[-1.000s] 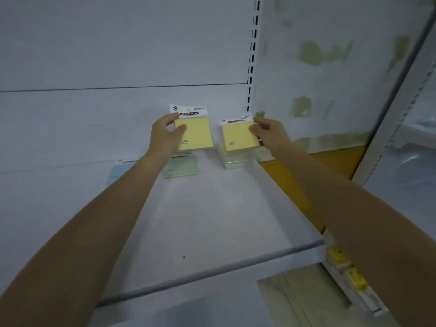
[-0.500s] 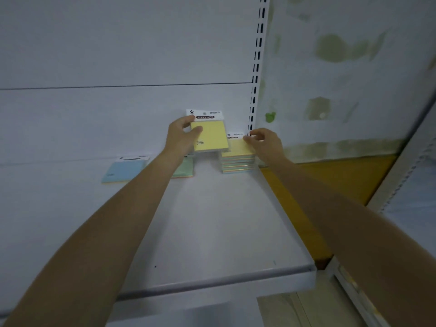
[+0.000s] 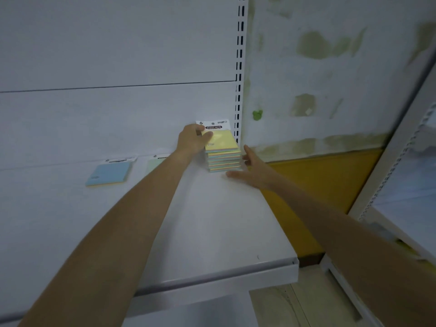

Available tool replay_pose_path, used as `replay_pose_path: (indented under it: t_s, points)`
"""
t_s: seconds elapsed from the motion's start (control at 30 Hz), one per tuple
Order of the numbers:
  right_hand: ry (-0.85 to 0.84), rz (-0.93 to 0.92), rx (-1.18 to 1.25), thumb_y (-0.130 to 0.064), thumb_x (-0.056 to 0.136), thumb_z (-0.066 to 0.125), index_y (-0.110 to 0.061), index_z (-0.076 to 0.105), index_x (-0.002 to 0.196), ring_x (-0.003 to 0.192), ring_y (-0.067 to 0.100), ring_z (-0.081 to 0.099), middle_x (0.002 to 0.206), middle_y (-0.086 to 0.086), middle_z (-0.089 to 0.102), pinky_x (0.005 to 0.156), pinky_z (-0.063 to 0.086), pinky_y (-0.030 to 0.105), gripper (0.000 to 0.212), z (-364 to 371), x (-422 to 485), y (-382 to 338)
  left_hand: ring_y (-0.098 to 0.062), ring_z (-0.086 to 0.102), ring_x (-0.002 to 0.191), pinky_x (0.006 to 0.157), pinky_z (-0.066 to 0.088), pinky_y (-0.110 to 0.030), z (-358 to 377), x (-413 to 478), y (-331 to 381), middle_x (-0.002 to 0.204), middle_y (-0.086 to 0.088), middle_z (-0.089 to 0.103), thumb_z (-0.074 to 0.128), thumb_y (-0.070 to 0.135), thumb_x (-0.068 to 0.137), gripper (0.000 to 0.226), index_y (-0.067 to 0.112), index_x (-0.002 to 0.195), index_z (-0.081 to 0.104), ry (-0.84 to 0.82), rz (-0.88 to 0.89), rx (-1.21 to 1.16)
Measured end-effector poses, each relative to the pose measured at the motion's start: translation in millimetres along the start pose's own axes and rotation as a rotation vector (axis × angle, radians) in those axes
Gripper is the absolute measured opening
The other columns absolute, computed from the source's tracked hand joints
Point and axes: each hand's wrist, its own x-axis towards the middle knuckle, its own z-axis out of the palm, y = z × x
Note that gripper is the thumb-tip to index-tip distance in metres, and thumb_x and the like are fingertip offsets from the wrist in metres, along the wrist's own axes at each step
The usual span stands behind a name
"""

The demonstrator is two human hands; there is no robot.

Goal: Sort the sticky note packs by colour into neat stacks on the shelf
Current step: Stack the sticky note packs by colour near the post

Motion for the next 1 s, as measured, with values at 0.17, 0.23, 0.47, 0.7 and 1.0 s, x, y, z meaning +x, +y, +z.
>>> replay_pose_path:
  t_s: [0.17, 0.23, 0.47, 0.7, 1.0]
  points:
    - [-0.048, 0.011, -0.028, -0.049, 0.065, 0.075, -0.018, 0.016, 0.144, 0.138, 0.018, 0.028, 0.150, 0.001, 0.029, 0.112, 0.029, 0.035, 0.104, 3.7, -3.3, 4.6, -0.017, 0.058, 0.080, 0.081, 0.043, -0.029, 4.7, -9.1, -0.1, 0.095, -0.007, 0.061, 0.053, 0.031, 0.091, 0.024, 0.011, 0.102, 0.060, -0.106, -0.018, 0.023]
    - [-0.040, 0.001, -0.010, -0.042, 0.070, 0.074, -0.017, 0.015, 0.144, 0.137, 0.018, 0.029, 0.150, 0.002, 0.029, 0.109, 0.029, 0.031, 0.098, 3.5, -4.9, 3.6, -0.013, 0.055, 0.076, 0.080, 0.038, -0.024, 5.2, -12.1, 1.9, 0.096, -0.002, 0.058, 0.049, 0.031, 0.093, 0.023, 0.015, 0.105, 0.059, -0.125, 0.001, 0.016]
    - [-0.030, -0.064, 0.029, -0.031, 0.075, 0.073, -0.018, 0.028, 0.138, 0.131, 0.018, 0.037, 0.143, 0.003, 0.039, 0.097, 0.030, 0.024, 0.079, 3.4, -8.7, 4.2, -0.020, 0.048, 0.125, 0.104, 0.038, -0.029, 1.2, -23.9, -3.4, 0.140, -0.005, 0.046, 0.059, 0.029, 0.088, 0.048, 0.011, 0.131, 0.049, -0.147, 0.012, 0.057]
    - [-0.038, -0.059, 0.031, -0.030, 0.074, 0.073, -0.018, 0.027, 0.138, 0.128, 0.013, 0.037, 0.142, 0.003, 0.040, 0.097, 0.032, 0.025, 0.080, 1.9, -14.1, -1.8, -0.020, 0.046, 0.129, 0.108, 0.033, -0.032, -3.8, -28.7, -9.8, 0.138, -0.006, 0.053, 0.046, 0.040, 0.093, 0.045, 0.014, 0.128, 0.053, -0.079, 0.092, 0.154]
    - [0.157, -0.183, -0.233, -0.026, 0.078, 0.070, -0.002, 0.023, 0.140, 0.130, 0.026, 0.038, 0.143, 0.015, 0.038, 0.095, 0.033, 0.021, 0.081, -15.6, -41.7, -54.3, -0.029, 0.038, 0.131, 0.107, 0.033, -0.040, -81.1, -71.9, -41.2, 0.140, -0.008, 0.047, 0.036, 0.046, 0.094, 0.048, 0.020, 0.134, 0.045, 0.063, 0.206, 0.704]
